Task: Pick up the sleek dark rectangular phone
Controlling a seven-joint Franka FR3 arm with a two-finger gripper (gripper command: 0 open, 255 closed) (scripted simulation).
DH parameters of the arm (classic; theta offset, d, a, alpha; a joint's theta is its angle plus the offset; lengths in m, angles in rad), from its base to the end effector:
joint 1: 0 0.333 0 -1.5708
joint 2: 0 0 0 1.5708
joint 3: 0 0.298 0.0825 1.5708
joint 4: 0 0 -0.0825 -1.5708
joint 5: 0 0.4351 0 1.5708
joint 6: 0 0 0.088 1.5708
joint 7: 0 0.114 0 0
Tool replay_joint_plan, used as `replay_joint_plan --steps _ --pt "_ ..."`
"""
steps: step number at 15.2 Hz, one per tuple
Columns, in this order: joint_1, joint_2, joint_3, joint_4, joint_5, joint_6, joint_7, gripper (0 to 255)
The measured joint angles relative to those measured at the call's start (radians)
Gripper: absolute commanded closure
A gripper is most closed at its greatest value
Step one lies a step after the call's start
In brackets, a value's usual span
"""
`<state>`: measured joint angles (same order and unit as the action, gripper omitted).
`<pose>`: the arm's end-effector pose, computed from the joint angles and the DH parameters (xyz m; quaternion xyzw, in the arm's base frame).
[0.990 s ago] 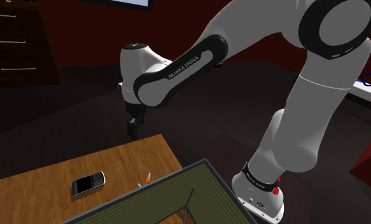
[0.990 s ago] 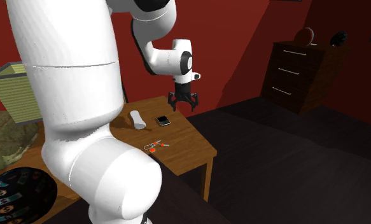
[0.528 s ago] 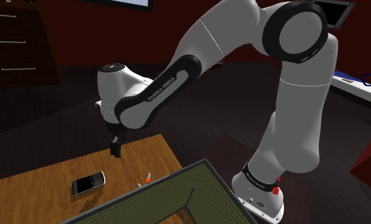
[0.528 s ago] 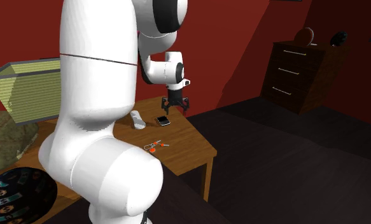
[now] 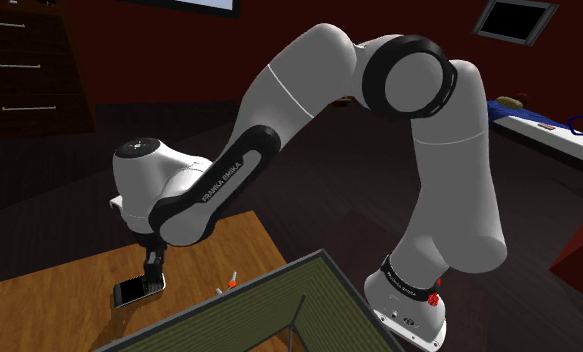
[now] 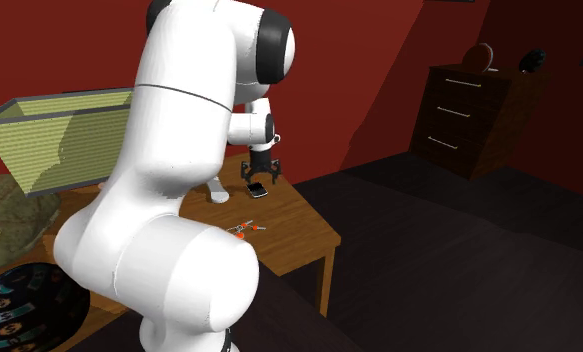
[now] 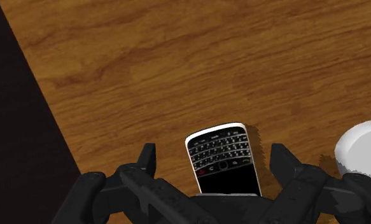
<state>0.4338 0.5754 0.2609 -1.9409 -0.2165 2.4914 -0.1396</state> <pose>0.4913 0.4133 0.1295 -0.8854 -0.4648 -0.0001 0.0053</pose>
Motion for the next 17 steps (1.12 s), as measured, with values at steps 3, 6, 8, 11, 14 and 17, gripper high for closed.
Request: replay_joint_plan --steps 3,6,8,11,14,17 --pt "0.023 0.059 -0.001 0.047 -0.018 0.013 -0.005 0" --pt "0.033 0.097 -0.01 0.061 -0.029 0.036 -0.001 0" --pt "0.037 0.115 -0.016 0.06 -0.036 0.056 0.003 0" --pt "0.04 0.134 -0.021 0.071 -0.04 0.064 0.005 255" --pt "0.041 0.135 -0.021 0.072 -0.04 0.065 0.005 255" --pt "0.041 0.135 -0.021 0.072 -0.04 0.065 0.005 255"
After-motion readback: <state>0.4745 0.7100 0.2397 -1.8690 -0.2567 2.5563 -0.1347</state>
